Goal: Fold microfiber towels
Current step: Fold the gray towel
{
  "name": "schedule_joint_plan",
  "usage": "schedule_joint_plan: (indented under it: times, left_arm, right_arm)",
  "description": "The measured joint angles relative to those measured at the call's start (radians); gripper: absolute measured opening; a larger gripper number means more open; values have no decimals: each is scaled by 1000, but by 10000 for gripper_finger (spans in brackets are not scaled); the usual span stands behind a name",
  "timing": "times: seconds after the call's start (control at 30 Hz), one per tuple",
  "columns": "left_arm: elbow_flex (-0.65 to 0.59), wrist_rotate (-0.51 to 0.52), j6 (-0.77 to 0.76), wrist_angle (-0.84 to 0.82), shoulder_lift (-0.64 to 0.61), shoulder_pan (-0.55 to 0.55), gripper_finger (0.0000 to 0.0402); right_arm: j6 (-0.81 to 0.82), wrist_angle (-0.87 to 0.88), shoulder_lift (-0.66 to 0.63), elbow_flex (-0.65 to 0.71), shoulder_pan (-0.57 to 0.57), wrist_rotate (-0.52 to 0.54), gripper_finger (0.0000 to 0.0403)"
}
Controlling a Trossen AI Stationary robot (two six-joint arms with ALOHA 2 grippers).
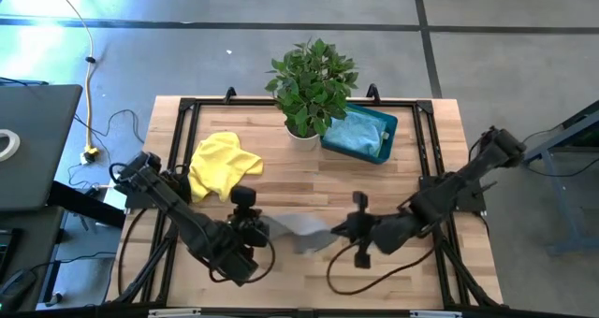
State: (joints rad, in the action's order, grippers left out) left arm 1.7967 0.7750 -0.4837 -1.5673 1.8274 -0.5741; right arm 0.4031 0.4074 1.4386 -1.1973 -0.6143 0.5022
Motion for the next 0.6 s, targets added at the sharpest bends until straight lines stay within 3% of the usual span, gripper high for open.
schedule_joint_plan:
  times: [0.2,0.33,0.4,0.6]
  left_arm:
    - [111,12,48,0,-4,20,0]
    - [191,-117,26,34,-6,21,0]
    - [214,-158,83,54,-6,21,0]
    - [220,62,202,30,-5,54,0]
  right_arm:
    - [57,-5,-88,0,2,-69,0]
    - [93,2,-110,0,-1,-193,0]
    - [65,12,-111,0,-1,-205,0]
    - [-27,184,-111,0,38,-38,0]
